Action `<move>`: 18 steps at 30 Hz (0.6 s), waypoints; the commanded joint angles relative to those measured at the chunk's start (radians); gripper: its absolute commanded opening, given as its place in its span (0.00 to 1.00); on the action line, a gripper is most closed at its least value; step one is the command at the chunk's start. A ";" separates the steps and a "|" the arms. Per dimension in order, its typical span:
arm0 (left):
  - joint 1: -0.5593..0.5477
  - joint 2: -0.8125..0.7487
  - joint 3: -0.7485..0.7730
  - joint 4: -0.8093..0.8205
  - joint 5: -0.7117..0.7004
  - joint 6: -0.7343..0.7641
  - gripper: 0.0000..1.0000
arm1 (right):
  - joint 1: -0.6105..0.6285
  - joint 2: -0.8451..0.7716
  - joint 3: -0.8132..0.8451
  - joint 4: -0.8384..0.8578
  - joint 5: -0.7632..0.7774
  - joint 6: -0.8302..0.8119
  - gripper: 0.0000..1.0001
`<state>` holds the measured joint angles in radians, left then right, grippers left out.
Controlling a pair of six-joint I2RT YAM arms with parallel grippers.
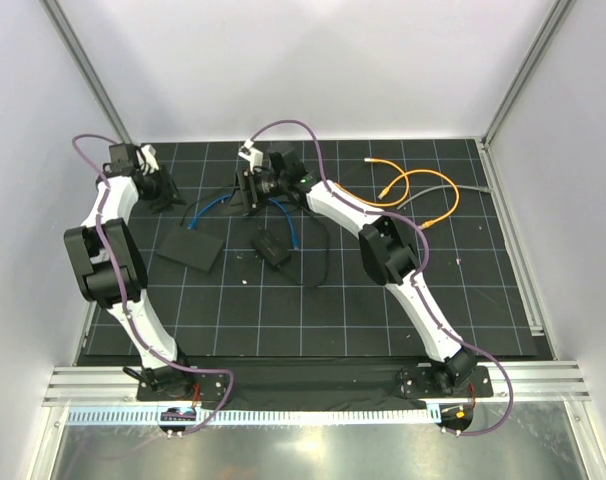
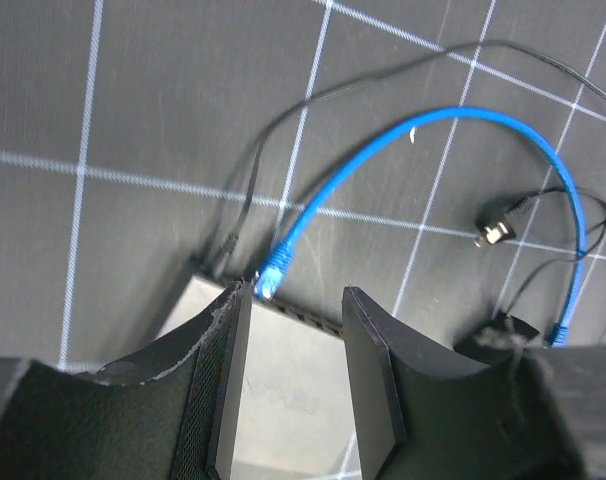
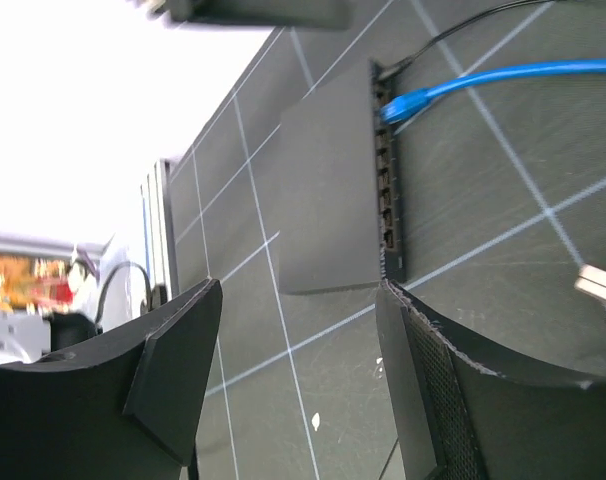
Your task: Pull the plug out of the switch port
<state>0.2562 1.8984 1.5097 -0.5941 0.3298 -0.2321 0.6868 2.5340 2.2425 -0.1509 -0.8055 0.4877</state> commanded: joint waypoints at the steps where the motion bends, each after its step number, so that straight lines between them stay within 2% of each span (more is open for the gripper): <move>1: 0.008 0.036 0.059 0.045 0.035 0.083 0.45 | 0.020 -0.020 0.048 0.004 -0.086 -0.078 0.70; 5: 0.005 0.061 0.087 0.010 -0.073 0.079 0.45 | 0.039 -0.020 0.048 -0.021 -0.029 -0.107 0.68; 8: -0.017 0.045 0.066 0.019 -0.214 0.060 0.43 | 0.071 0.003 0.078 -0.054 0.041 -0.090 0.64; 9: -0.031 0.039 0.060 0.019 -0.268 0.050 0.42 | 0.082 0.011 0.098 -0.077 0.121 -0.098 0.59; 13: -0.051 0.014 0.024 0.047 -0.362 0.018 0.42 | 0.160 -0.003 0.104 -0.162 0.329 -0.165 0.55; 18: -0.058 0.040 0.023 0.034 -0.383 0.002 0.41 | 0.220 -0.023 0.057 -0.171 0.428 -0.178 0.48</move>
<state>0.2001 1.9625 1.5333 -0.5804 0.0174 -0.2100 0.8738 2.5446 2.3024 -0.3092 -0.4942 0.3424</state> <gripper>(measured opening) 0.418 0.497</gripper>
